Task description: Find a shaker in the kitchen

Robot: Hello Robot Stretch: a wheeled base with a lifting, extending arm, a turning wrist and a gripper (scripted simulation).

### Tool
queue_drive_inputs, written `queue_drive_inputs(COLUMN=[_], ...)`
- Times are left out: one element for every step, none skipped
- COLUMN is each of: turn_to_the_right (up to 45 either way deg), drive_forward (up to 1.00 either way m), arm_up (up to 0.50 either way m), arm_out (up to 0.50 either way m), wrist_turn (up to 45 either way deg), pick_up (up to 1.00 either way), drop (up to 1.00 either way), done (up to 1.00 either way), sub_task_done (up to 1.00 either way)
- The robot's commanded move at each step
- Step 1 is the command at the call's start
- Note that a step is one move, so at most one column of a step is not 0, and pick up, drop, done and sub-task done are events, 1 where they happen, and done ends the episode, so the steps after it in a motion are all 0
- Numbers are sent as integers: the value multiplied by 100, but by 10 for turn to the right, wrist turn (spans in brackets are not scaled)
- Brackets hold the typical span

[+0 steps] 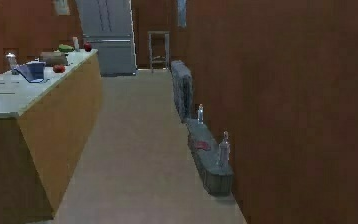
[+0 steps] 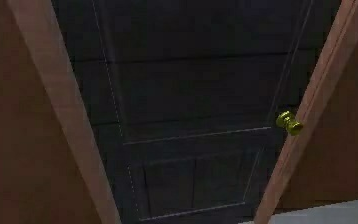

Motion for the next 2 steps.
queue_drive_inputs(turn_to_the_right=[-390,0], drive_forward=[0,100], arm_up=[0,0], arm_out=[0,0], wrist_turn=[0,0], pick_up=[0,0], drop=[0,0], done=[0,0], sub_task_done=[0,0])
